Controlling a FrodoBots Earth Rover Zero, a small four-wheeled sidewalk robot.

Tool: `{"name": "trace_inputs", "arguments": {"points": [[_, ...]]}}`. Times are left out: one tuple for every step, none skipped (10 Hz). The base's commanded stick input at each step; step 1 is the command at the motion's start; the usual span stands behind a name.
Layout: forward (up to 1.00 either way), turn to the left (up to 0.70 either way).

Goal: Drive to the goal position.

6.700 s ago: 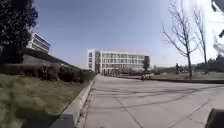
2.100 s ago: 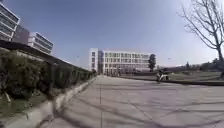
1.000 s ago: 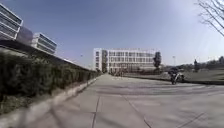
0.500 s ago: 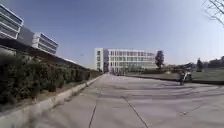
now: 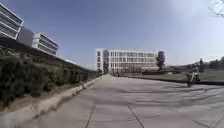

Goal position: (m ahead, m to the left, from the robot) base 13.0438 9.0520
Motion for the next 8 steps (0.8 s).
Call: {"name": "trace_inputs", "arguments": {"points": [[1.00,0.13],[1.00,0.07],[1.00,0.03],[1.00,0.04],[1.00,0.14],[1.00,0.15],[1.00,0.10],[1.00,0.10]]}}
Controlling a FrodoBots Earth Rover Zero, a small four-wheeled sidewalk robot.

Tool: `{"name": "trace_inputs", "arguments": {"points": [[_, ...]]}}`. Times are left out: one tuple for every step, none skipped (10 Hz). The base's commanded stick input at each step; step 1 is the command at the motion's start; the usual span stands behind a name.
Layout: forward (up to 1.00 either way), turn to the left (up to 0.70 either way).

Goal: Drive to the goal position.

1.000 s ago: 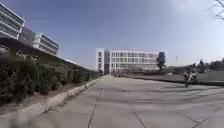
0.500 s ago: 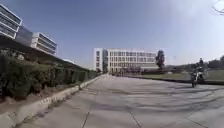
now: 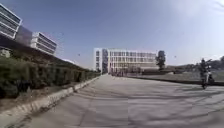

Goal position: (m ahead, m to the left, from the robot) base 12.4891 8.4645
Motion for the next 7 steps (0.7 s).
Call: {"name": "trace_inputs", "arguments": {"points": [[1.00,0.18],[1.00,0.19],[1.00,0.04],[1.00,0.04],[1.00,0.17],[1.00,0.19],[1.00,0.11]]}}
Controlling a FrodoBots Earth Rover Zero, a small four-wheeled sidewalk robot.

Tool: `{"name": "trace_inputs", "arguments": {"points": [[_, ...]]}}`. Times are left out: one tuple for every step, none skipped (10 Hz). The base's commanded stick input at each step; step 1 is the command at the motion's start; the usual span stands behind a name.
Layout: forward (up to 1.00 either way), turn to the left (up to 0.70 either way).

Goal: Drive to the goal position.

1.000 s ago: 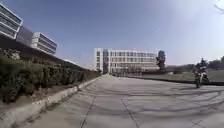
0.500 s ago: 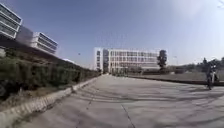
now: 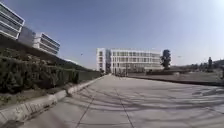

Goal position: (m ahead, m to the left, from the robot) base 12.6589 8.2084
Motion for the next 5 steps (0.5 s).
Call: {"name": "trace_inputs", "arguments": {"points": [[1.00,0.07],[1.00,0.05],[1.00,0.09],[1.00,0.24],[1.00,0.07]]}}
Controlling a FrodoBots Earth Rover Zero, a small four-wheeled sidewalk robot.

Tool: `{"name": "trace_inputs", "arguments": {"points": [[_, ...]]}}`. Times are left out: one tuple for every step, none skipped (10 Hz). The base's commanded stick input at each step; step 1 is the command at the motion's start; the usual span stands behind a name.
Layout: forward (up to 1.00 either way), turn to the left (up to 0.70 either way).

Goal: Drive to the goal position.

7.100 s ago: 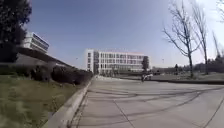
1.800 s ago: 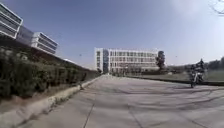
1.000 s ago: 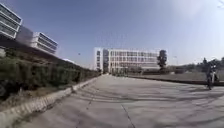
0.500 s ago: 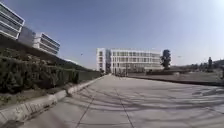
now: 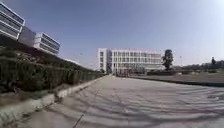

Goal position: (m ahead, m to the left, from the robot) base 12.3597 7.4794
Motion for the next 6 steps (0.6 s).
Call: {"name": "trace_inputs", "arguments": {"points": [[1.00,0.03],[1.00,0.03],[1.00,0.03],[1.00,0.03],[1.00,0.02],[1.00,0.02]]}}
